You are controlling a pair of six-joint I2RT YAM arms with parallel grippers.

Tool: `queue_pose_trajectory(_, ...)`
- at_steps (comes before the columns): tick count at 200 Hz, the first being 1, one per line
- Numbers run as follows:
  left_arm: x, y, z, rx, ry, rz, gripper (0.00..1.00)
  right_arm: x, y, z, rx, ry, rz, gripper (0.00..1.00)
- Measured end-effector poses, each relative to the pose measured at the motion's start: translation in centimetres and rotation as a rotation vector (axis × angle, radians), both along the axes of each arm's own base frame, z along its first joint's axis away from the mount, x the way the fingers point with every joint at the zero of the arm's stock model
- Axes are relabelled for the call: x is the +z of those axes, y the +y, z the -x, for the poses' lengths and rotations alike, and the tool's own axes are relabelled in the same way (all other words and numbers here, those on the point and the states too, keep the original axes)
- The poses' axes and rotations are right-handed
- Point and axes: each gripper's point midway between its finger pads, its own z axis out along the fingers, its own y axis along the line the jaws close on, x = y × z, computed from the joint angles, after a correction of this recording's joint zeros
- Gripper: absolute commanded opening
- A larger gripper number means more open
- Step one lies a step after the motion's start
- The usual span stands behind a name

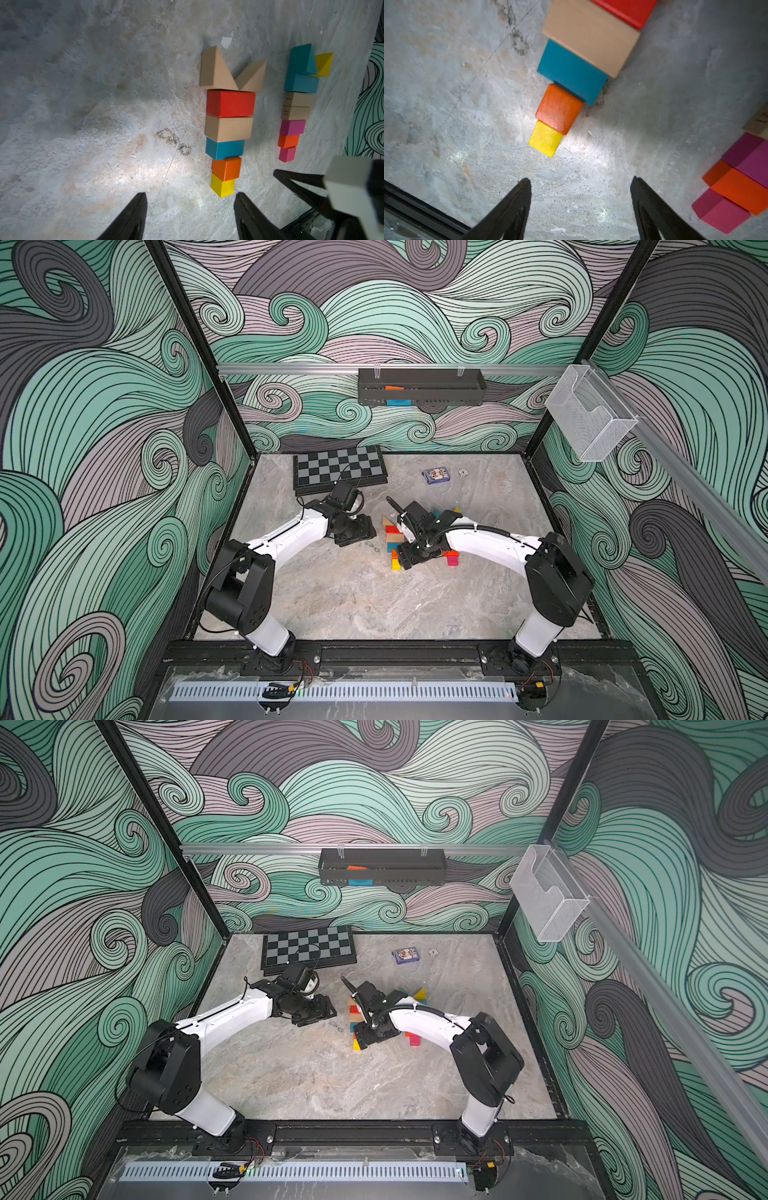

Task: Assemble a carrot with building blocks
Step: Adjust the building block at the center of the board.

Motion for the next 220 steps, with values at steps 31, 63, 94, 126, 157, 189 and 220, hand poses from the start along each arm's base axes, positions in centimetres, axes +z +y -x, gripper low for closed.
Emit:
queue_pose_trajectory(31, 0.2, 0.4, 0.7, 0.002, 0.006, -0.004, 0.71, -1.6, -0.5, 1.7, 0.017, 0.032, 0.033, 0.79)
queue_pose_trajectory(63, 0.2, 0.8, 1.3, 0.005, 0.01, -0.011, 0.72, -2.0, -0.1, 1.6, 0.017, 0.024, 0.024, 0.8)
queue_pose_trajectory(94, 0.3, 0.9, 1.3, 0.01, 0.006, -0.018, 0.73, -3.0, 0.2, 1.4, 0.017, 0.024, 0.035, 0.79)
queue_pose_trajectory(126, 0.3, 1.1, 1.2, 0.014, 0.002, -0.025, 0.73, -3.3, 0.3, 1.0, 0.015, 0.012, 0.056, 0.79)
queue_pose_trajectory(157, 0.3, 1.2, 1.2, 0.017, 0.0, -0.032, 0.73, -3.1, 0.4, 0.5, 0.009, -0.008, 0.057, 0.79)
queue_pose_trajectory(189, 0.2, 1.2, 1.2, 0.018, 0.001, -0.034, 0.73, -3.3, 0.3, 0.3, 0.006, -0.013, 0.068, 0.78)
queue_pose_trajectory(220, 0.2, 1.3, 1.2, 0.02, 0.001, -0.035, 0.73, -3.7, 0.2, 0.3, 0.006, -0.01, 0.077, 0.78)
